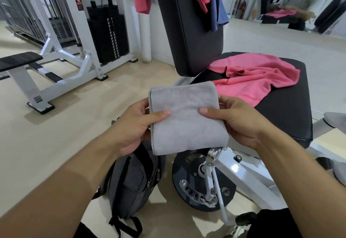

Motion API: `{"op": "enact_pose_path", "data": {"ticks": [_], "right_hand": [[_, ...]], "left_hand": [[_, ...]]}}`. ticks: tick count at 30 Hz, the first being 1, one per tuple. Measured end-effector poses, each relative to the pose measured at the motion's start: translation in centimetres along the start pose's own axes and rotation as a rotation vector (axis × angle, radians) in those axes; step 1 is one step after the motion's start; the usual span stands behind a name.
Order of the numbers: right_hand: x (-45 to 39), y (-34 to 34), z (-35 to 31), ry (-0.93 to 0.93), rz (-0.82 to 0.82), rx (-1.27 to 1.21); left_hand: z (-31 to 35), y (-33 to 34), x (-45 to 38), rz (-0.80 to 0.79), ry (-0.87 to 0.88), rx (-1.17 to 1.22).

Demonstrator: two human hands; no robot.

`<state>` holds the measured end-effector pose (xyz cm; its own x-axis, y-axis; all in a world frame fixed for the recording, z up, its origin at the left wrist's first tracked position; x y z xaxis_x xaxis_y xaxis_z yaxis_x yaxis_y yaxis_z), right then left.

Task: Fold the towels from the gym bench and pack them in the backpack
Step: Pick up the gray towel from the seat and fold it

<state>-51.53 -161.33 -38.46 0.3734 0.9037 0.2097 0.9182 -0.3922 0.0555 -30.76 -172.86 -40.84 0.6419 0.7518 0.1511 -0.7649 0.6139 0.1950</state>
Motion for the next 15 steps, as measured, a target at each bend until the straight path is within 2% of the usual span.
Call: {"op": "enact_pose_path", "data": {"ticks": [3, 10, 15], "right_hand": [[-0.4, 0.0, 0.3, -0.022, 0.021, -0.046], [-0.7, 0.2, 0.3, -0.048, 0.086, -0.024], [-0.5, 0.2, -0.2, -0.191, 0.105, 0.105]], "left_hand": [[0.0, -0.3, -0.5, -0.028, 0.000, -0.038], [0.1, -0.7, -1.9, 0.114, 0.076, -0.020], [0.4, -0.5, -2.0, 0.125, 0.115, -0.055]]}}
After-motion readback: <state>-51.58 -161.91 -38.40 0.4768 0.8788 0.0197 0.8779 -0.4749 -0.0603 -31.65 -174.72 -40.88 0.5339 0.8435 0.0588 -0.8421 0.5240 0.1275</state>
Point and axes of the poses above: each hand's wrist, its own x-axis away from the middle knuckle, its own y-axis out of the palm, z = x × y, the point moved 3 cm from there along -x, towards the middle knuckle, and after that the axes turned 5 degrees about z, right-handed, at the moved point
